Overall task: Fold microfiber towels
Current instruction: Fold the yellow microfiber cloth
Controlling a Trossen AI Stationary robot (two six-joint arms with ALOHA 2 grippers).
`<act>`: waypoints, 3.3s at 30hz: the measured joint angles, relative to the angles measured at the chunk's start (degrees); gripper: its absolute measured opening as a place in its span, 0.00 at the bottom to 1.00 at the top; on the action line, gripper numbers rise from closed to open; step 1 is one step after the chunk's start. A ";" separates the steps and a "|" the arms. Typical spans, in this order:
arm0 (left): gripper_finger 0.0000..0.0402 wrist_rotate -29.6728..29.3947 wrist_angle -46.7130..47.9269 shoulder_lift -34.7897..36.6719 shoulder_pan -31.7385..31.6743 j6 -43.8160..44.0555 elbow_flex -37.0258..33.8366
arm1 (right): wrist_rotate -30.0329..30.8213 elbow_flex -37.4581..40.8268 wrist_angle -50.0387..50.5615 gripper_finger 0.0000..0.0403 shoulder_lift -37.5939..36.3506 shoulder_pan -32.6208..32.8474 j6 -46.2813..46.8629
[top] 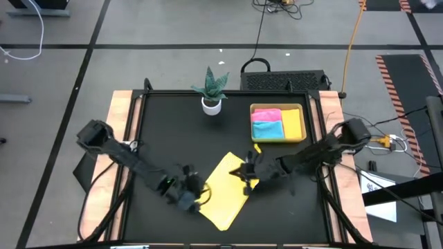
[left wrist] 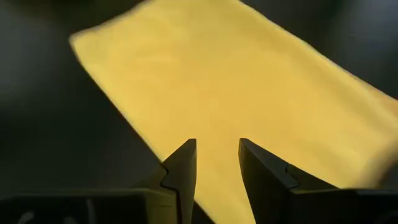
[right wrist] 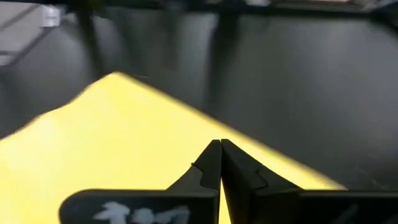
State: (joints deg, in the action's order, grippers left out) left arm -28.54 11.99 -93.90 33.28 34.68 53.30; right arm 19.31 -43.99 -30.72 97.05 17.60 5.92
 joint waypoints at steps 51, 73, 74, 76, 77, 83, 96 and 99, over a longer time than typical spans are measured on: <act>0.32 -8.55 6.42 -7.86 -17.25 10.29 0.37 | -3.02 15.33 2.20 0.16 -11.43 -0.79 15.15; 0.38 4.84 -22.09 -6.92 -21.14 4.59 -15.16 | 1.77 15.35 4.29 0.41 -10.63 0.88 23.88; 0.38 5.09 -23.30 -6.92 -21.16 5.26 -15.97 | 1.81 15.35 3.75 0.42 -10.36 0.88 24.11; 0.38 5.15 -24.87 -6.92 -21.15 6.27 -17.13 | 1.81 15.35 1.98 0.44 -9.52 0.85 24.51; 0.38 5.20 -25.40 -6.92 -21.14 6.55 -17.53 | 1.85 15.35 1.07 0.45 -9.04 0.81 24.53; 0.30 5.16 -27.64 -7.09 -20.28 4.87 -18.36 | 3.27 15.35 0.53 0.49 -6.90 -0.78 27.70; 0.03 6.87 -29.90 -6.13 -19.75 0.79 -18.41 | 1.38 15.35 -4.64 0.48 -1.00 -2.29 28.04; 0.01 9.04 -28.62 -3.80 -18.84 -0.12 -18.55 | 1.38 15.35 -5.62 0.48 -0.78 -2.71 28.32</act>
State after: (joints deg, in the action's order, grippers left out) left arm -19.50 -16.63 -97.69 14.44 34.56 34.75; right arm 20.69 -28.64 -36.34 96.27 14.89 34.24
